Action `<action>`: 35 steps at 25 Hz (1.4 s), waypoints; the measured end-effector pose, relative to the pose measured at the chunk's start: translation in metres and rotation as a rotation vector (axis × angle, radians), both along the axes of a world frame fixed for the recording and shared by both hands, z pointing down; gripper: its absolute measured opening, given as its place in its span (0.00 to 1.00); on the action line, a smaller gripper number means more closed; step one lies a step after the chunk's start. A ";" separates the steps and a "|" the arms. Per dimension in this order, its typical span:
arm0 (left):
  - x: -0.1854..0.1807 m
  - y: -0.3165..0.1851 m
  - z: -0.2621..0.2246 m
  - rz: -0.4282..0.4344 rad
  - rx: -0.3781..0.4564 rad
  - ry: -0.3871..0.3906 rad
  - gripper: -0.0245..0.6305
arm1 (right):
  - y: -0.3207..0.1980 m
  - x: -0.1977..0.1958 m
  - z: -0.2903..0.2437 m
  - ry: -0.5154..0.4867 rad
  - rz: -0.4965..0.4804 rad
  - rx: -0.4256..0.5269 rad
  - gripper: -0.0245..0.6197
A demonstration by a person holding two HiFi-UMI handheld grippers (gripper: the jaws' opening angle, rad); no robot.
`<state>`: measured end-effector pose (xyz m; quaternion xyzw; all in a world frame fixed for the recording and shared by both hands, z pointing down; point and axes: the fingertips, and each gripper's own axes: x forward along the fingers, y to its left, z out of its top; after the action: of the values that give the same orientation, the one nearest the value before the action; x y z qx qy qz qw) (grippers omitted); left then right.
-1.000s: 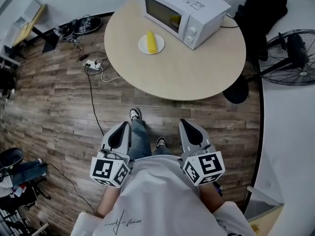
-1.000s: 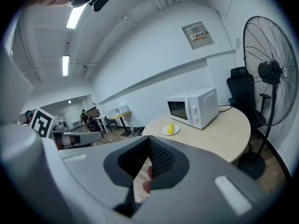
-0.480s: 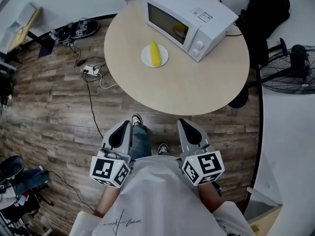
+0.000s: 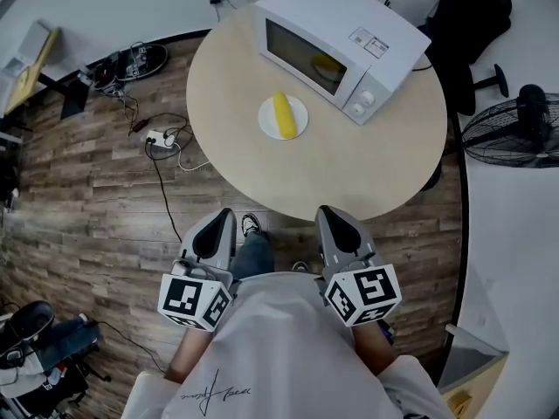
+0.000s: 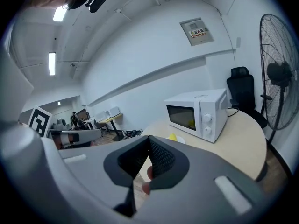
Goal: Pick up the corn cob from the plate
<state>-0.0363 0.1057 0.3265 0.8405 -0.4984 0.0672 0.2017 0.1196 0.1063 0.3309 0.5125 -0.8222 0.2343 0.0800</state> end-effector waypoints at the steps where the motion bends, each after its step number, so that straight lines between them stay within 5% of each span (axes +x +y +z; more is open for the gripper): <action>1: -0.005 -0.007 -0.001 0.005 0.004 -0.001 0.04 | -0.006 -0.005 -0.001 0.000 0.006 0.002 0.06; 17: -0.067 -0.080 -0.008 0.129 0.030 0.003 0.04 | -0.074 -0.062 -0.015 0.046 0.097 0.038 0.06; 35: -0.075 -0.094 -0.002 0.220 0.009 0.027 0.04 | -0.090 -0.072 -0.010 0.088 0.143 0.030 0.06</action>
<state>-0.1109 0.0113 0.3246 0.8918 -0.4009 0.0752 0.1960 0.0480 0.0162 0.3211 0.5808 -0.7826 0.2043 0.0914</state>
